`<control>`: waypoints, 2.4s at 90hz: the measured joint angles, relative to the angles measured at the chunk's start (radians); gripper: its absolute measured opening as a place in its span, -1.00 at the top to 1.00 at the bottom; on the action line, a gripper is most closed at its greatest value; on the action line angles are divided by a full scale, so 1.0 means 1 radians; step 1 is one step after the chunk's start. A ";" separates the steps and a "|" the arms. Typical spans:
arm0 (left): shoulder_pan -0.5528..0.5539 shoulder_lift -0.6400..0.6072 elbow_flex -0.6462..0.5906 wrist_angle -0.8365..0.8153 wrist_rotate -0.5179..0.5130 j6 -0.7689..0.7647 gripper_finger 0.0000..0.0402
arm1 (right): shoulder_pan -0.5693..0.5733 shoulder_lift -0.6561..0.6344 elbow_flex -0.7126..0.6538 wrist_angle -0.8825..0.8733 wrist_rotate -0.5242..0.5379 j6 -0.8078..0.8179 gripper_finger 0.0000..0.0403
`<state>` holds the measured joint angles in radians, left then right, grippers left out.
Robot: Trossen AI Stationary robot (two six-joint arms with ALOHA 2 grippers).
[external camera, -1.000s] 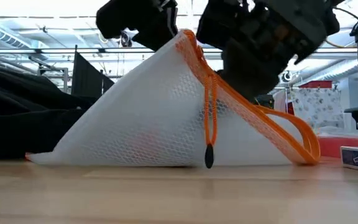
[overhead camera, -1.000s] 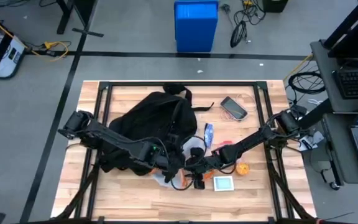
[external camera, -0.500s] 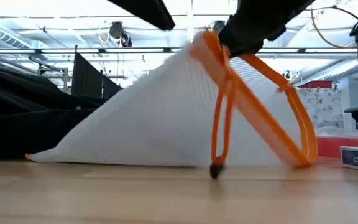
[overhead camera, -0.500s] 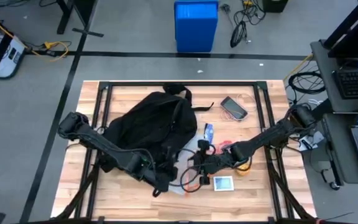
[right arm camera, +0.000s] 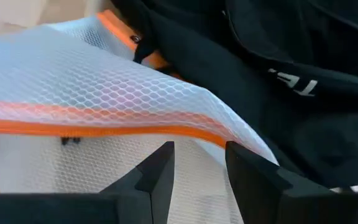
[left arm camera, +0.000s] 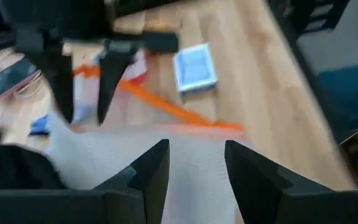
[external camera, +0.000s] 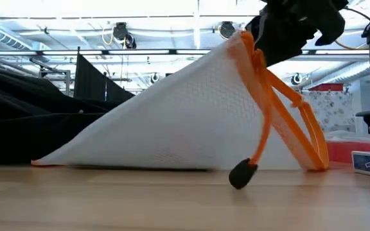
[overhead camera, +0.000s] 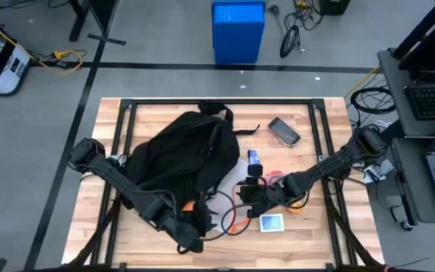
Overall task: Unpack backpack
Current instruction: Remove the pink charger adapter from the orange zip bag
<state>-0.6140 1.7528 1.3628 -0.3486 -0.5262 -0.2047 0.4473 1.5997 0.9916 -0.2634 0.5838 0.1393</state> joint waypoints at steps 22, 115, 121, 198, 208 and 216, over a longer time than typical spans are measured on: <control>0.014 0.036 0.000 0.135 0.000 0.000 0.28 | 0.009 0.005 0.000 -0.006 0.087 -0.155 0.35; 0.042 0.060 -0.001 0.169 0.000 -0.053 0.28 | 0.015 0.017 0.000 -0.204 0.029 -0.202 0.35; 0.043 0.060 -0.001 0.169 0.000 -0.053 0.28 | 0.003 0.027 0.000 -0.189 0.064 -0.200 0.35; 0.149 0.193 0.000 0.141 -0.117 -0.418 0.28 | -0.037 0.037 0.136 -0.127 0.070 -0.202 1.00; 0.159 0.193 0.000 0.029 -0.130 -0.430 0.28 | -0.020 0.037 0.173 -0.200 0.064 -0.153 1.00; 0.161 0.193 0.000 -0.059 -0.140 -0.463 0.28 | -0.008 0.037 0.207 -0.288 0.062 -0.105 1.00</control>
<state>-0.4527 1.9453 1.3628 -0.4081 -0.6660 -0.6681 0.4397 1.6367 1.1989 -0.5512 0.6463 0.0347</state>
